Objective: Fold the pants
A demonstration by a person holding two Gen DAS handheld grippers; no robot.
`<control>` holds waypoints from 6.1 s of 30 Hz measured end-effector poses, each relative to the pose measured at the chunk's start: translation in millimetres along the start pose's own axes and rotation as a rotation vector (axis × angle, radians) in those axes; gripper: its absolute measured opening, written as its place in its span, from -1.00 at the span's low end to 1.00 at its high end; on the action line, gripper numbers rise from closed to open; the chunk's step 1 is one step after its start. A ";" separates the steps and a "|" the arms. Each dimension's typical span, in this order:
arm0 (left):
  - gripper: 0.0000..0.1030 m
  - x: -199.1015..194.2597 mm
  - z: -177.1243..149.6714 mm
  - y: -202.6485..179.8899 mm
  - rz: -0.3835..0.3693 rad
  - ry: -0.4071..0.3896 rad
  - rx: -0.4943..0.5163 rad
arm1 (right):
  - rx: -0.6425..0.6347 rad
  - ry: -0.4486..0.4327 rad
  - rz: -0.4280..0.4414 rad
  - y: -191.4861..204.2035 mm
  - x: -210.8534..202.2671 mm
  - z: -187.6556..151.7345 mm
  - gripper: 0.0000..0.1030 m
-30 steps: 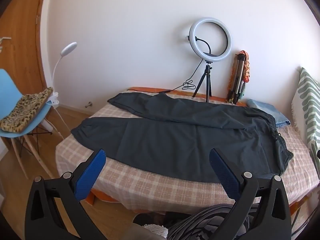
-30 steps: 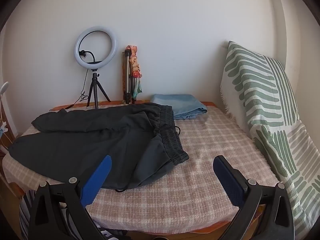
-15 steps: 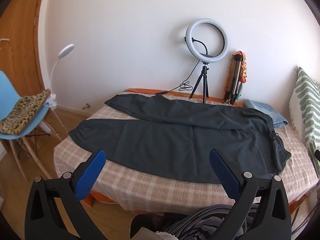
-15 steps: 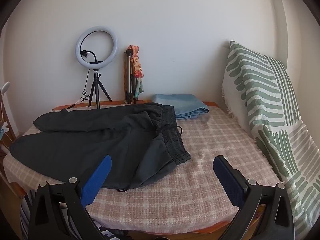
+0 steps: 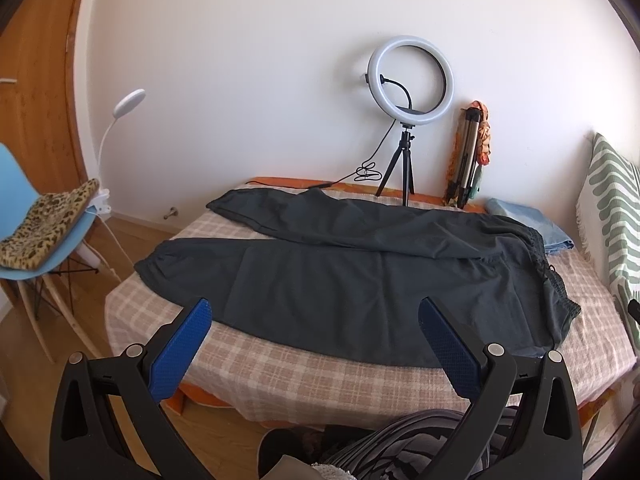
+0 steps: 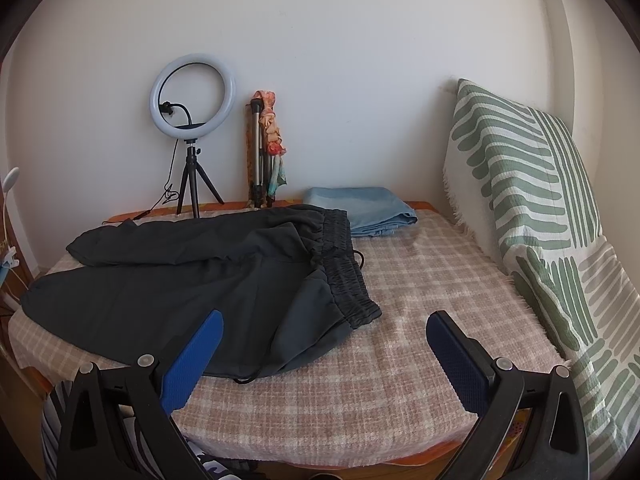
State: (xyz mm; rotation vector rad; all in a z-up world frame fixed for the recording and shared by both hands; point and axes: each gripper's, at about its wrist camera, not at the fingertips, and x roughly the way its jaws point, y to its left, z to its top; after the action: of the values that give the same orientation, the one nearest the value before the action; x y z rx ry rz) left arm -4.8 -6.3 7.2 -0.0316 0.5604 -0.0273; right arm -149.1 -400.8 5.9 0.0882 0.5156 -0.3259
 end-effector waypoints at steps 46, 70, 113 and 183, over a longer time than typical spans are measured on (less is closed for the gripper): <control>1.00 5.9 -4.4 7.2 -0.010 0.023 -0.016 | 0.011 0.022 0.025 -1.2 3.7 -0.9 1.00; 1.00 8.0 15.8 38.1 0.060 -0.022 0.030 | -0.052 -0.024 0.081 -0.9 -10.0 44.1 1.00; 0.45 338.1 145.5 83.8 0.022 0.288 0.090 | -0.765 0.305 0.496 255.4 439.5 167.4 0.57; -0.98 309.4 157.3 195.4 0.033 0.169 -0.423 | -0.715 0.208 0.631 230.0 239.8 133.4 -0.99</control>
State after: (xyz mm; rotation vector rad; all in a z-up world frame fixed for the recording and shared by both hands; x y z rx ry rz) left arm 344.2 181.8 -31.3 -0.4355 0.7277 0.1219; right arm 185.5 -273.4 2.6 -0.4089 0.7529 0.4970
